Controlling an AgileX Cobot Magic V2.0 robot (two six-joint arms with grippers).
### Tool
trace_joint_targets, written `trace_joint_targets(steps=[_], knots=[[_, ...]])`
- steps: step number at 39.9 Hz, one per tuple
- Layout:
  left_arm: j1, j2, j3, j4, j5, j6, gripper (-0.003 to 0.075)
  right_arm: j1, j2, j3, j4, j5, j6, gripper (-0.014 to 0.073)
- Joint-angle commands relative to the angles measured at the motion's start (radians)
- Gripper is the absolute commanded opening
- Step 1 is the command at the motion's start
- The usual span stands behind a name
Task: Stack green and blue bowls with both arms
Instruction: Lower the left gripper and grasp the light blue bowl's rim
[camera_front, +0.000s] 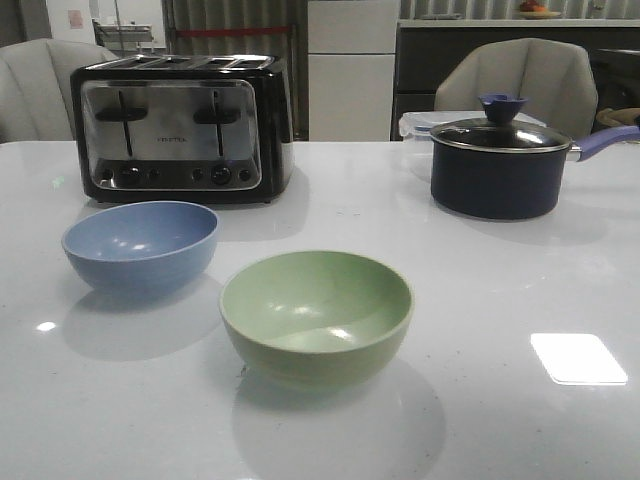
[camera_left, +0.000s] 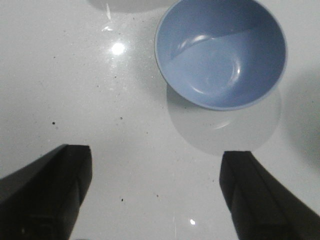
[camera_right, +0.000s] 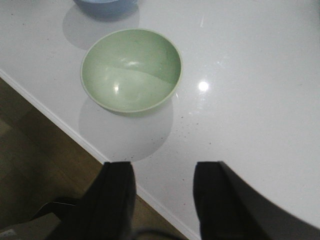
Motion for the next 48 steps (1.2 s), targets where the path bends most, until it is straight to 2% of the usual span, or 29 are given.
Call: trace_joint_targets(steps=[1, 12, 24, 32, 44, 48], knots=[[-0.010, 0.087, -0.104, -0.018, -0.062, -0.002, 0.0589, 0.002, -0.007, -0.026, 0.006, -0.068, -0.009, 0.0406], [-0.010, 0.358, -0.286, -0.061, -0.071, -0.002, 0.0538, 0.002, -0.007, -0.026, 0.006, -0.068, -0.009, 0.0406], [-0.010, 0.566, -0.396, -0.061, -0.119, -0.002, 0.0435, 0.002, -0.007, -0.026, 0.006, -0.068, -0.009, 0.0406], [-0.010, 0.615, -0.411, -0.056, -0.127, -0.002, 0.0348, 0.002, -0.007, -0.026, 0.006, -0.068, -0.009, 0.0406], [-0.008, 0.604, -0.418, -0.032, -0.087, -0.002, 0.0097, 0.002, -0.007, -0.026, 0.006, -0.068, -0.009, 0.0406], [-0.008, 0.580, -0.429, -0.032, -0.041, -0.002, 0.0093, 0.002, -0.007, -0.026, 0.006, -0.068, -0.009, 0.0406]])
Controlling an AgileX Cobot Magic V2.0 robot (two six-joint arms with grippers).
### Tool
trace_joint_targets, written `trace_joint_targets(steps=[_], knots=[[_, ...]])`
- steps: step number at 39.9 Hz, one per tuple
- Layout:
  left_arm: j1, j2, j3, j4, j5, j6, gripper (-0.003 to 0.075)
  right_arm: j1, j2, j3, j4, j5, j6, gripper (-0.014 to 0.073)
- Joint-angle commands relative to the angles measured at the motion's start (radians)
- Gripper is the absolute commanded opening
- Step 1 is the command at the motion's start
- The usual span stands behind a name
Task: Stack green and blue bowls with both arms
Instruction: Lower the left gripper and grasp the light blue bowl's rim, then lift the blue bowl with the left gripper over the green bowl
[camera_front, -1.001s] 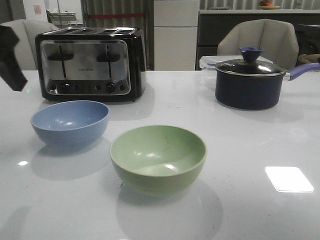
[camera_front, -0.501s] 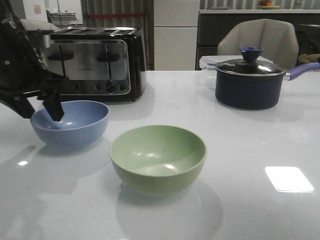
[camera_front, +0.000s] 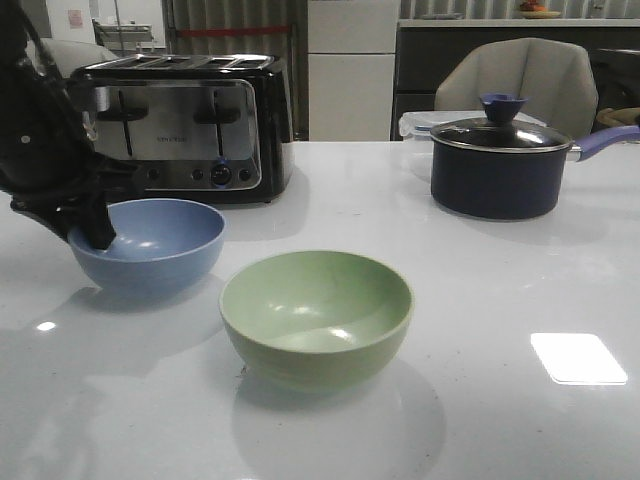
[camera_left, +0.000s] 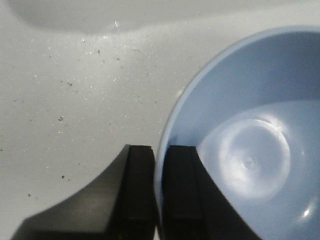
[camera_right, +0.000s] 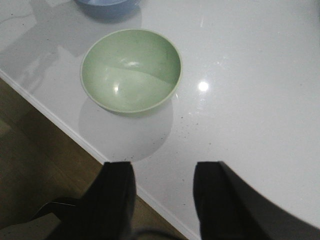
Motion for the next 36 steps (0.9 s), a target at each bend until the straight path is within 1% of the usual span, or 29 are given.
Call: trace_joint_targets(steps=[1, 7, 12, 15, 21, 23, 25, 32, 36], knots=[[-0.004, -0.083, -0.039, 0.009, 0.037, -0.002, 0.0093, 0.002, -0.007, -0.026, 0.006, -0.068, -0.009, 0.0406], [-0.013, -0.157, -0.063, -0.007, 0.103, -0.001, 0.0093, 0.002, -0.007, -0.026, 0.006, -0.068, -0.009, 0.0406], [-0.042, -0.232, -0.067, -0.024, 0.119, 0.000, 0.0093, 0.002, -0.007, -0.026, 0.006, -0.068, -0.009, 0.0406], [-0.065, -0.267, -0.067, -0.057, 0.131, 0.014, 0.0093, 0.002, -0.007, -0.026, 0.006, -0.068, -0.009, 0.0406], [-0.129, -0.301, -0.067, -0.196, 0.177, 0.125, 0.0093, 0.002, -0.007, -0.026, 0.006, -0.068, -0.009, 0.0406], [-0.157, -0.301, -0.067, -0.239, 0.181, 0.162, 0.0093, 0.002, -0.007, -0.026, 0.006, -0.068, -0.009, 0.0406], [-0.183, -0.299, -0.067, -0.254, 0.181, 0.169, 0.0093, 0.002, -0.007, -0.026, 0.006, -0.068, -0.009, 0.0406], [-0.283, -0.288, -0.061, -0.254, 0.141, 0.169, 0.0093, 0.002, -0.007, -0.026, 0.006, -0.068, -0.009, 0.0406], [-0.323, -0.271, -0.061, -0.256, 0.119, 0.169, 0.0093, 0.002, -0.007, -0.026, 0.006, -0.068, -0.009, 0.0406]])
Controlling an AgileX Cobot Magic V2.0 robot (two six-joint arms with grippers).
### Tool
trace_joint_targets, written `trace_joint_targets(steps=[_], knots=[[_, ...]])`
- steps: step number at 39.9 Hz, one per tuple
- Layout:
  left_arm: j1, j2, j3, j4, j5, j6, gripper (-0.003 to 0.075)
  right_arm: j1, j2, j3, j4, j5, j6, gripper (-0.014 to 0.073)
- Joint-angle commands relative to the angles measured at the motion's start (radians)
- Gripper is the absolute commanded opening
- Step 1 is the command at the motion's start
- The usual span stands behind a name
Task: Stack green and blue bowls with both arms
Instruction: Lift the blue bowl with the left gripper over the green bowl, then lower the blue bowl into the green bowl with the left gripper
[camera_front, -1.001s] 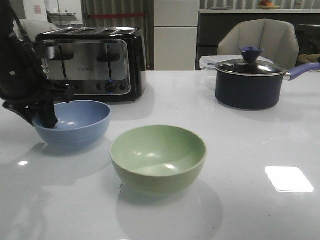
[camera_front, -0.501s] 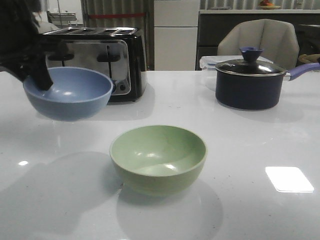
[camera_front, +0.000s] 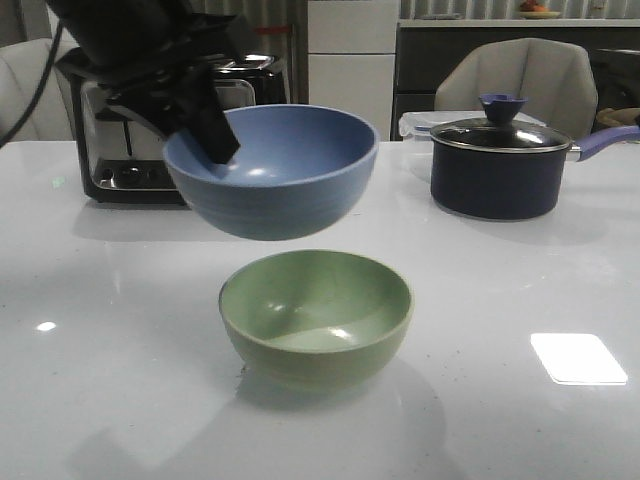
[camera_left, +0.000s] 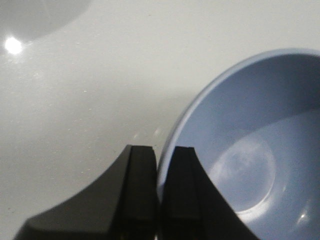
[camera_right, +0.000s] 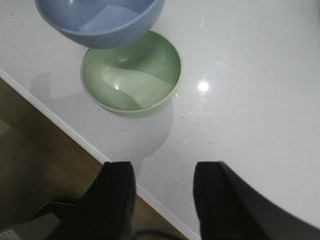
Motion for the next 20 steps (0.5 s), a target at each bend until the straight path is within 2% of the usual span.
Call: trace_joint_targets(steps=[1, 15, 20], knots=[[-0.043, -0.026, -0.027, -0.029, -0.072, 0.003, 0.0093, 0.002, -0.007, -0.026, 0.006, -0.068, -0.009, 0.0406], [-0.073, 0.079, -0.027, -0.020, -0.090, 0.003, 0.0093, 0.002, -0.007, -0.026, 0.006, -0.068, -0.009, 0.0406], [-0.073, 0.111, -0.027, 0.030, -0.098, 0.003, 0.0093, 0.002, -0.007, -0.026, 0.006, -0.068, -0.009, 0.0406]])
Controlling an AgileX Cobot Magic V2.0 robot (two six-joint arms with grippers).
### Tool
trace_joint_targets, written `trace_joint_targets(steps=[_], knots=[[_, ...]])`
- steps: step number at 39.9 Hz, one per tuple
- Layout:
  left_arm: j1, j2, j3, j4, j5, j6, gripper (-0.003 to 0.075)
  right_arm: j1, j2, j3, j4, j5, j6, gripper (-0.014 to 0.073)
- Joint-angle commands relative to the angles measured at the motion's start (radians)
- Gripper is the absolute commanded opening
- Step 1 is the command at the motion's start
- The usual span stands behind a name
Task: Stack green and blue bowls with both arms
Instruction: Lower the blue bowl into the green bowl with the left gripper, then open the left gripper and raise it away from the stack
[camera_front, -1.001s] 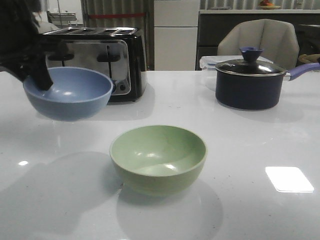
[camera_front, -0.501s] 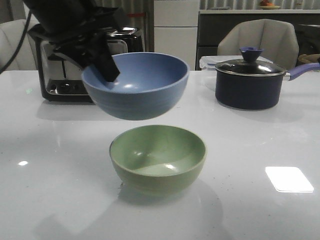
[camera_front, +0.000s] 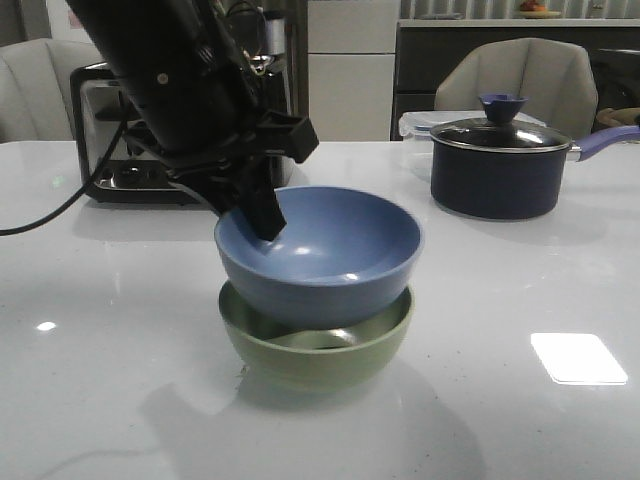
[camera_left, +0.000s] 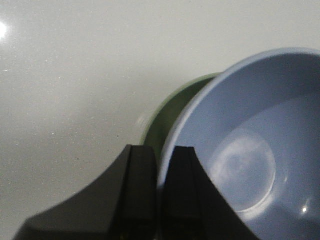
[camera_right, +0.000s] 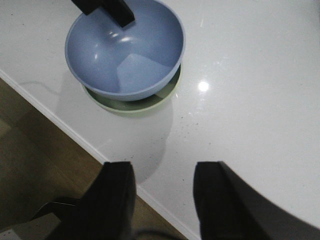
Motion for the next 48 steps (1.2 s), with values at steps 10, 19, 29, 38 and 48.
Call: trace_joint_targets(steps=[10, 19, 29, 38, 48], knots=[[-0.007, 0.010, -0.027, 0.018, -0.052, 0.003, 0.0129, 0.002, -0.007, -0.026, 0.006, -0.068, -0.009, 0.0406], [-0.007, 0.013, -0.027, 0.018, -0.048, 0.003, 0.0395, 0.002, -0.007, -0.026, 0.006, -0.068, -0.009, 0.0406], [-0.007, -0.094, -0.030, 0.028, -0.025, 0.003, 0.0403, 0.002, -0.007, -0.026, 0.006, -0.068, -0.009, 0.0406], [-0.038, -0.316, 0.041, 0.065, 0.017, 0.020, 0.0403, 0.002, -0.007, -0.026, 0.006, -0.068, -0.009, 0.0406], [-0.097, -0.553, 0.209, 0.122, 0.044, 0.002, 0.0403, 0.002, -0.007, -0.026, 0.006, -0.068, -0.009, 0.0406]])
